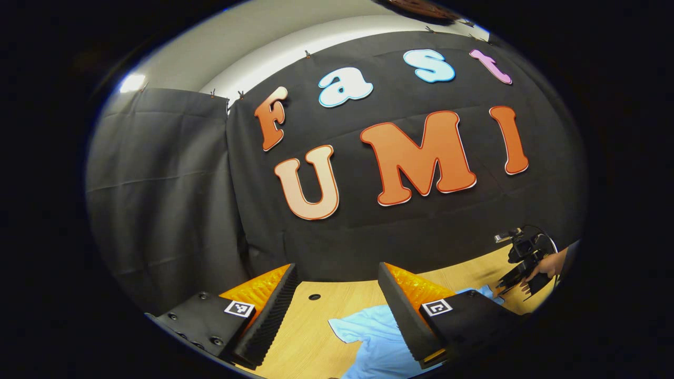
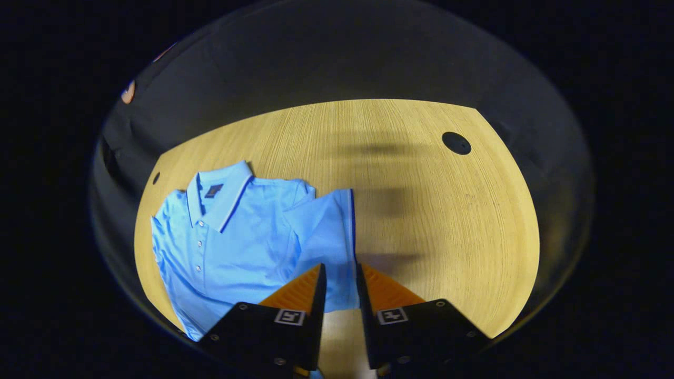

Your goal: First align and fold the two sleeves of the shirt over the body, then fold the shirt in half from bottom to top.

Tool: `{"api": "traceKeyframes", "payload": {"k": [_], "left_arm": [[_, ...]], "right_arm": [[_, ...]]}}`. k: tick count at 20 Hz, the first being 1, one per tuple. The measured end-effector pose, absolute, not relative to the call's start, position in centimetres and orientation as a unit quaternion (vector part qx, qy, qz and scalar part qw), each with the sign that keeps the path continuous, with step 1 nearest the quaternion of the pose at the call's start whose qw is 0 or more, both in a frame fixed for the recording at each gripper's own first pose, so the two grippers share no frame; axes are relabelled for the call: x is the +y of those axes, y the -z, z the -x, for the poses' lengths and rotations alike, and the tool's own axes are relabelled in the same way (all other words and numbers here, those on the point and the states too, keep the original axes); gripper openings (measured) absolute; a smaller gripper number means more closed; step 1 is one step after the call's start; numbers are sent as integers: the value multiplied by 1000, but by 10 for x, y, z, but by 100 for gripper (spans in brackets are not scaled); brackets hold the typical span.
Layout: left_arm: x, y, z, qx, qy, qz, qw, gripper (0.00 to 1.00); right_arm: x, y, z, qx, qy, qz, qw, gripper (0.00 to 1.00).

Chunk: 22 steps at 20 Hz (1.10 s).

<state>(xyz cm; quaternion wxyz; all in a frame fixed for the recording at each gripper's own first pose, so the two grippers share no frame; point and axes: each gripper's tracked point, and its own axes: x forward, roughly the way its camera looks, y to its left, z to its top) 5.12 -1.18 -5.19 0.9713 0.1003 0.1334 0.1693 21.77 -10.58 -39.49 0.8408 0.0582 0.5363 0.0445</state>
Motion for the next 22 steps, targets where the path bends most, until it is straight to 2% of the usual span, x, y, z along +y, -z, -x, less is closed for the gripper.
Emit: {"api": "traceKeyframes", "payload": {"k": [2, 3, 6, 8, 10, 11, 13, 17, 22], "left_arm": [[-12, 54, -51, 138, -170, -100, 971, 100], [-12, 53, -51, 139, -170, -101, 970, 100], [-11, 57, -49, 145, -171, -105, 969, 100], [-10, 59, -48, 148, -172, -106, 968, 100], [-9, 61, -48, 150, -174, -107, 967, 100], [-9, 61, -49, 152, -175, -106, 967, 100], [-8, 62, -48, 154, -175, -107, 967, 100], [-6, 66, -47, 157, -176, -106, 966, 100], [-3, 68, -43, 155, -183, -109, 965, 100]], "right_arm": [[-104, 403, -213, 548, -48, -34, 834, 58], [-99, 406, -209, 554, -55, -29, 830, 62], [-96, 413, -212, 558, -53, -9, 828, 62], [-93, 412, -212, 560, -43, -23, 827, 51], [-87, 409, -211, 564, -47, -58, 822, 15], [-84, 404, -212, 562, -47, -83, 821, 7], [-82, 394, -220, 539, -48, -113, 834, 2], [-64, 357, -239, 479, -83, -132, 864, 1], [-89, 386, -234, 506, -44, -59, 859, 1]]}}
